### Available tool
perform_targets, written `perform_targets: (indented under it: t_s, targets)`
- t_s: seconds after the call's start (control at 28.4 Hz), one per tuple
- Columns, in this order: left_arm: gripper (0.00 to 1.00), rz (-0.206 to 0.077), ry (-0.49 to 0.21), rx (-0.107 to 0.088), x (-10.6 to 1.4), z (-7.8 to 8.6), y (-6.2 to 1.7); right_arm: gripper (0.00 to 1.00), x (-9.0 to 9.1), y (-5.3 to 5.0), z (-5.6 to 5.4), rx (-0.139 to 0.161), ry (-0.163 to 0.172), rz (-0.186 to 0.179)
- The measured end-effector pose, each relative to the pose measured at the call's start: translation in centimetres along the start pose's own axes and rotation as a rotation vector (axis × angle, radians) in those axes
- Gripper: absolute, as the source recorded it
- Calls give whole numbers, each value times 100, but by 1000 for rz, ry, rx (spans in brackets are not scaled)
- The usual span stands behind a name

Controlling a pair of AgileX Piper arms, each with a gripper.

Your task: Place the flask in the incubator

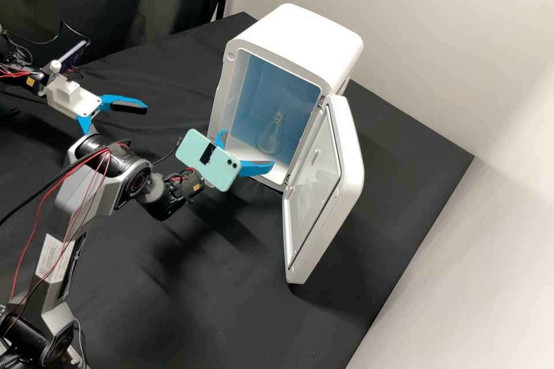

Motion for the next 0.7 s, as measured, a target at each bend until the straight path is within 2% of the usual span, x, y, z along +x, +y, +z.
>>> perform_targets:
  t_s: [0.04,0.11,0.18,0.28,0.42,0.56,0.7]
  targets:
    - [100,17,1,-8,-12,4,36,100,-87,5,25,-5,6,14]
    - [100,24,0,-27,-18,8,54,100,-261,-13,92,-11,-5,8]
    - [100,19,26,-36,-33,-58,34,100,-407,-6,126,-18,-21,-10]
    - [100,4,76,-62,-41,-148,-15,100,-613,9,169,-26,-46,-39]
    - [100,-2,89,-71,-41,-168,-32,100,-886,58,192,-31,-66,-66]
    - [100,-2,89,-71,-41,-168,-32,100,-1135,138,239,12,-68,-93]
    - [100,-2,89,-71,-41,-168,-32,100,-1336,216,265,53,-72,-97]
